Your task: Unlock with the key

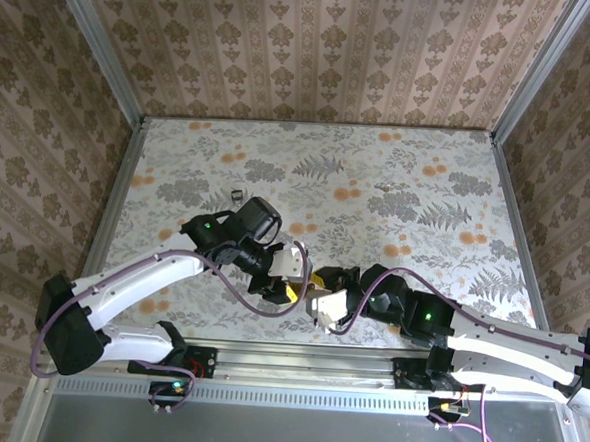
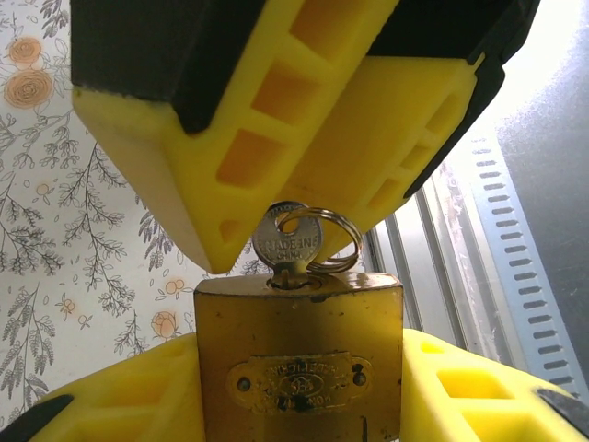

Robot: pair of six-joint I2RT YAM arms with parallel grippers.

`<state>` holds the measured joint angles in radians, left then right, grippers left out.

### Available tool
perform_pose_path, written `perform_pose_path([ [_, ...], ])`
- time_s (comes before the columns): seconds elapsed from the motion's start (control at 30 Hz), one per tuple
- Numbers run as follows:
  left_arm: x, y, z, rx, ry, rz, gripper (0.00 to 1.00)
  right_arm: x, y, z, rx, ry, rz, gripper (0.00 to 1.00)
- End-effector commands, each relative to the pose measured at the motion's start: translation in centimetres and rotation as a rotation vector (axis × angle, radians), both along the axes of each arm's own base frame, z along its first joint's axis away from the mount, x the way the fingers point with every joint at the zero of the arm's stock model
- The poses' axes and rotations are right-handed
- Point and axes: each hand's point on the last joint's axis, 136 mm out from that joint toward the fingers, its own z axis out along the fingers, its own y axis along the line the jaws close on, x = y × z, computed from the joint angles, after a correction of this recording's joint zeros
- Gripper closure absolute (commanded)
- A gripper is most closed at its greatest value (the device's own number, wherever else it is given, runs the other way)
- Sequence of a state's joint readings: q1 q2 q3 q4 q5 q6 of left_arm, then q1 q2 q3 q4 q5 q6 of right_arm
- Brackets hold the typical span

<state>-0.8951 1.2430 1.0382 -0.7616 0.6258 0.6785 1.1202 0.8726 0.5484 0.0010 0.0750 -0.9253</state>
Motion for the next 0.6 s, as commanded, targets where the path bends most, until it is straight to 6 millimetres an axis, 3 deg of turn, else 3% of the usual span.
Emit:
perform_pose_path([
  [0.0,-0.1,-0.7,1.8,-0.057,-0.001,-0.040,1.00,-0.3,0.3,1.5,0.010,-0.027,0.019,0.65],
  [0.33,-0.1,-0.9,1.7,-0.049,0.022,-0.046,1.00,-0.9,0.9,0.8,-0.010,-0.018,0.046,0.73],
  [0.57,-0.1,-0.8,1.8,-0.052,0.017,-0.048,1.00,-1.0,1.0,0.4,-0.020,-0.001,0.045,0.95],
])
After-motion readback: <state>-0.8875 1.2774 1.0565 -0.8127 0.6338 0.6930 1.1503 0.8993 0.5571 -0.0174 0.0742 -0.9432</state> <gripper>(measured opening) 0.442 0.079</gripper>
